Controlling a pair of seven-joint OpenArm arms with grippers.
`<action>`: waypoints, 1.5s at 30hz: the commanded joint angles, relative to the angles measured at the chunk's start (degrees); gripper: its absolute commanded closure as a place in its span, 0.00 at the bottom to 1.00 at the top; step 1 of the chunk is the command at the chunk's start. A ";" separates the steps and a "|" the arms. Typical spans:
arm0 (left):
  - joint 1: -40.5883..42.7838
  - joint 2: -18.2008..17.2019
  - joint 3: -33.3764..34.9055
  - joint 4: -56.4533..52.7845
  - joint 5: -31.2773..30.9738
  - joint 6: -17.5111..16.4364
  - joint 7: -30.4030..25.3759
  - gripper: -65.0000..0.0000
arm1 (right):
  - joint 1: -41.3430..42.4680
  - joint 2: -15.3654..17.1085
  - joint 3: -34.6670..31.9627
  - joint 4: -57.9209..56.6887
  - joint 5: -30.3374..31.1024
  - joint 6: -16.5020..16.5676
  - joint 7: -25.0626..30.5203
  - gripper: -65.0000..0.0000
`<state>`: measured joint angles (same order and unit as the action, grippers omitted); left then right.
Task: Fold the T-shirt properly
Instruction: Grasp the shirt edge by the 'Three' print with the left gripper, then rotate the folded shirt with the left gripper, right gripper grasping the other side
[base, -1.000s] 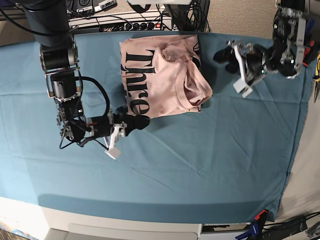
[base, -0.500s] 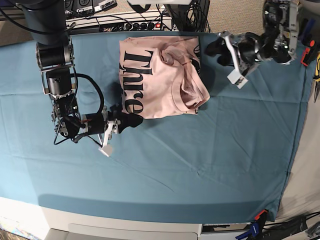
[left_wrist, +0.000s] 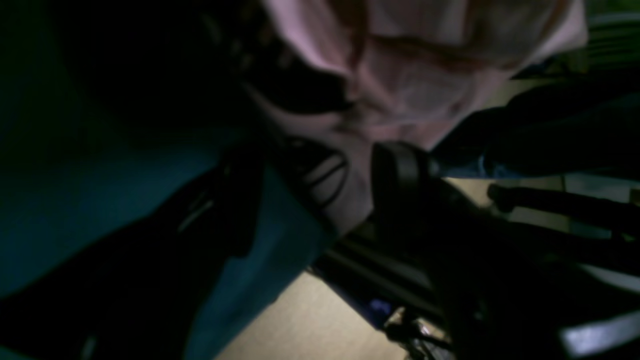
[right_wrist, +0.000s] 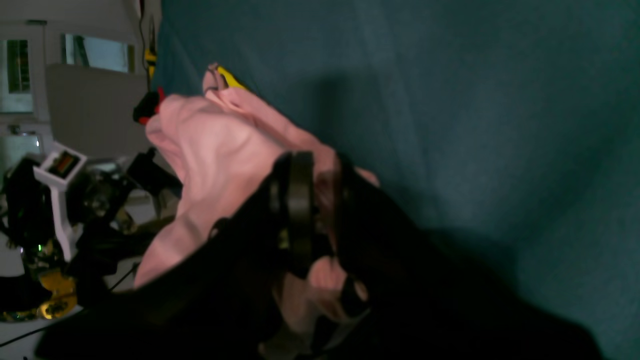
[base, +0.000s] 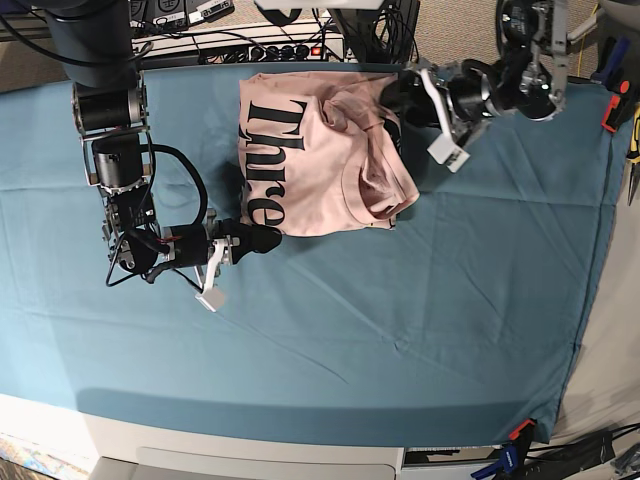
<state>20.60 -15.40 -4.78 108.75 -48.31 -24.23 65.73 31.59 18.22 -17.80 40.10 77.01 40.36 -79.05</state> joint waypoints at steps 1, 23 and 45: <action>-0.13 -0.09 0.39 0.70 -0.13 0.13 -1.16 0.45 | 0.61 0.37 0.00 0.24 -0.11 -0.36 -0.95 0.89; -2.27 2.21 4.61 -0.74 3.85 0.26 -2.78 0.93 | 0.59 0.37 0.00 0.24 -0.09 -0.36 -0.95 1.00; -9.25 -2.56 4.61 -1.36 11.28 2.01 -6.97 1.00 | -8.28 0.35 18.58 0.39 0.24 -0.36 -0.95 1.00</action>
<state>12.01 -17.52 0.08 106.61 -36.62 -22.39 60.03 24.05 17.80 0.86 41.01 80.29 42.15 -77.73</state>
